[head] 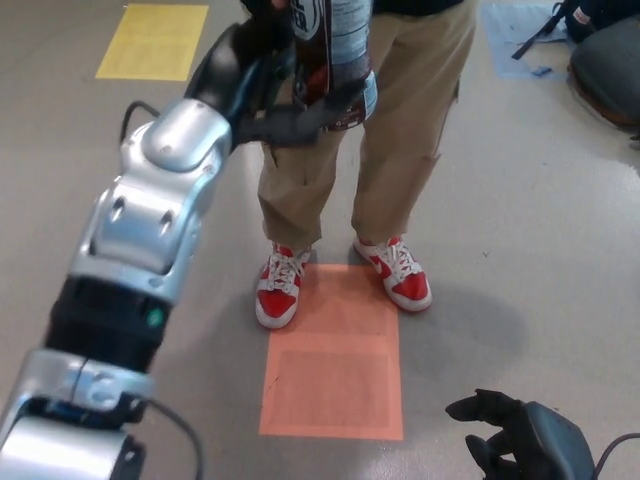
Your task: The robot recieved a bottle of protein shake from a person using its left hand and then shake the protein up and down 2 two times and hand it back to the person
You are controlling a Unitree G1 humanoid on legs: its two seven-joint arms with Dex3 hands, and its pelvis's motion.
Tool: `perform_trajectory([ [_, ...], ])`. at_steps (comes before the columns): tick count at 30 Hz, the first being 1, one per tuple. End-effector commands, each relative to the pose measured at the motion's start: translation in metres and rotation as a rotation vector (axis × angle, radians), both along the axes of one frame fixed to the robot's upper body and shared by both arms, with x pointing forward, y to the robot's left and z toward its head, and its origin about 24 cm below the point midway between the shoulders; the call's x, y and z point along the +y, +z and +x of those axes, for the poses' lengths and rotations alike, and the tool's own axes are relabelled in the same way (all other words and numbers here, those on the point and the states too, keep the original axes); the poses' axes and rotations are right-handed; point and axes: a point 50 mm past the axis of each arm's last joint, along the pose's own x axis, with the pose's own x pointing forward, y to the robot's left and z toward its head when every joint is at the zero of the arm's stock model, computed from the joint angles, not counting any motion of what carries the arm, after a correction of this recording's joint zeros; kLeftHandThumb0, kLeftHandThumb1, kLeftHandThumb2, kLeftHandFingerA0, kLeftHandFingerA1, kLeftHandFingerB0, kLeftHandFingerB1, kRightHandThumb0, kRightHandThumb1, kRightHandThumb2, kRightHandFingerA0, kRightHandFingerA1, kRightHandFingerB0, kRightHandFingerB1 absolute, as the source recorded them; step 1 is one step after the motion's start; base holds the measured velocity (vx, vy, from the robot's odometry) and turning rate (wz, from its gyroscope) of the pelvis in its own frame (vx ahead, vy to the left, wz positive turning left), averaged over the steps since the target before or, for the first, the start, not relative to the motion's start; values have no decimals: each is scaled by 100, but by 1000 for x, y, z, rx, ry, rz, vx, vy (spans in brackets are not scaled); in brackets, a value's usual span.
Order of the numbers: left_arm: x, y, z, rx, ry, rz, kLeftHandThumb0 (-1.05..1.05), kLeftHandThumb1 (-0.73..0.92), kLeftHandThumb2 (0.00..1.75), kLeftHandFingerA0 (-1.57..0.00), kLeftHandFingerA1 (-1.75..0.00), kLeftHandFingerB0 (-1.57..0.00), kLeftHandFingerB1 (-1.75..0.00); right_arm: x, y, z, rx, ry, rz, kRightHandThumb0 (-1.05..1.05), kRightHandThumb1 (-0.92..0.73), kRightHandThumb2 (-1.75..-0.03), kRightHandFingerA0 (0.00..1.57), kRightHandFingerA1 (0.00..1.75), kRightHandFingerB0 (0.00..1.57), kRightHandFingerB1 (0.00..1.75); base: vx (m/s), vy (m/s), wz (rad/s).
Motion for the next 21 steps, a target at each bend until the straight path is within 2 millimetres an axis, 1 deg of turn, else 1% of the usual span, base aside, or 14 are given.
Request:
perform_trajectory([
  [1,30,-30,-19,-11,-28,133,-77,45,89,0,-15,0,-13,-3,0,1,15,-25,25,-22,-73,-62,86,47,80,45,0,0,0],
  [2,33,-36,-23,-33,-20,171,-80,49,91,-5,-23,-5,-15,-4,0,1,18,-26,24,-22,-73,-63,89,48,78,44,0,0,0],
  [3,35,-38,-26,-47,-17,191,-80,49,91,-5,-23,-5,-15,-4,0,1,18,-25,24,-22,-73,-63,89,48,78,44,0,0,0],
  [4,46,-51,-41,-113,-1,300,-86,53,85,-8,-36,-5,-26,-4,1,2,14,-14,9,-24,-74,-64,91,49,77,44,0,0,0],
  [5,51,-58,-50,-144,-1,350,-81,63,60,-17,-28,-10,-23,-4,1,2,12,-9,1,-24,-76,-63,89,48,79,45,0,0,0],
  [6,52,-61,-53,-155,-1,364,-81,63,60,-17,-28,-10,-23,-5,1,2,13,-8,-2,-24,-76,-63,89,48,79,45,0,0,0],
  [7,56,-66,-58,-169,0,381,-82,52,85,-11,-39,-6,-30,-5,2,3,6,-7,-10,-25,-76,-63,91,49,80,45,0,0,0],
  [9,70,-84,-70,-172,11,451,-88,56,89,-13,-39,-7,-25,-3,3,4,-10,-4,-6,-25,-74,-63,93,48,81,45,0,0,0],
  [11,74,-89,-72,-168,20,490,-88,56,89,-13,-39,-7,-25,-3,4,5,-14,-3,-6,-25,-74,-63,93,48,81,45,0,0,0],
  [13,89,-109,-82,-117,32,528,-84,53,89,-14,-40,-6,-25,-2,4,6,-16,-4,-8,-22,-73,-62,95,52,81,45,0,0,0],
  [16,104,-127,-89,-68,69,555,-86,53,88,-13,-39,-5,-21,-1,8,11,-26,-11,1,-22,-73,-64,95,50,80,45,0,0,0],
  [17,108,-133,-91,-48,84,555,-82,50,86,-14,-40,-4,-20,-2,8,11,-28,-13,6,-24,-74,-64,95,53,80,46,0,0,0],
  [18,112,-140,-94,-31,105,551,-37,22,86,-1,-47,0,-48,-2,9,12,-29,-18,13,-22,-74,-64,95,56,80,45,0,0,0],
  [21,125,-162,-104,-3,166,547,-37,23,87,-1,-46,0,-48,-3,11,16,-26,-25,10,-22,-76,-63,91,50,80,45,0,0,0],
])
